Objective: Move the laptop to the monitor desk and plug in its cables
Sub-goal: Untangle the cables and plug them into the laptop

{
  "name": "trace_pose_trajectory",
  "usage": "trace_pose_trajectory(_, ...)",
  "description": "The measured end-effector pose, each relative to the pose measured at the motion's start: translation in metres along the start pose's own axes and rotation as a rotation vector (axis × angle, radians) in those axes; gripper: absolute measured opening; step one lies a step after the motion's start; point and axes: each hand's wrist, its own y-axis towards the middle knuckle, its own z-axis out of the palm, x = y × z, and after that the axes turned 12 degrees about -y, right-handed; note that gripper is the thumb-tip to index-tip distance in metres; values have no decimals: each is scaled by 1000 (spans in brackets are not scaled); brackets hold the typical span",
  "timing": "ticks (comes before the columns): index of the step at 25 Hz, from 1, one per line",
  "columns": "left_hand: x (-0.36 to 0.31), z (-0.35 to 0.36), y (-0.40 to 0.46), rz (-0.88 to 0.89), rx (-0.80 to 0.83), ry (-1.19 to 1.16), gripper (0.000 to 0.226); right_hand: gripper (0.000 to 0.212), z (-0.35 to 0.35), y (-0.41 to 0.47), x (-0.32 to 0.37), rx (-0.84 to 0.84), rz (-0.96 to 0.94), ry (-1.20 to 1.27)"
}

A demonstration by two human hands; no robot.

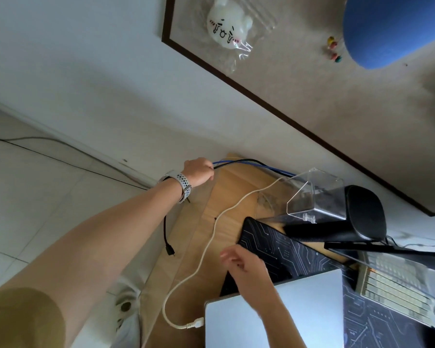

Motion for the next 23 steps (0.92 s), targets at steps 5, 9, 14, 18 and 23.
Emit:
trace_pose_trajectory(5, -41, -24, -32, 103, 1, -185, 22, 38, 21, 42, 43, 25, 7, 13)
trace_pose_trajectory(9, -59, -34, -42, 108, 45, -421, 31, 45, 50, 63, 73, 101, 1, -26)
trace_pose_trajectory(14, -84, -44, -59, 41, 105, -655, 28, 55, 87, 71, 89, 260, -15, -38)
trace_pose_trajectory(18, -93, -46, -70, -69, 85, -774, 21, 13, 95, 66, 99, 155, -62, 110)
trace_pose_trajectory(23, -86, -58, -93, 86, 102, -535, 15, 28, 69, 53, 112, -20, -126, 312)
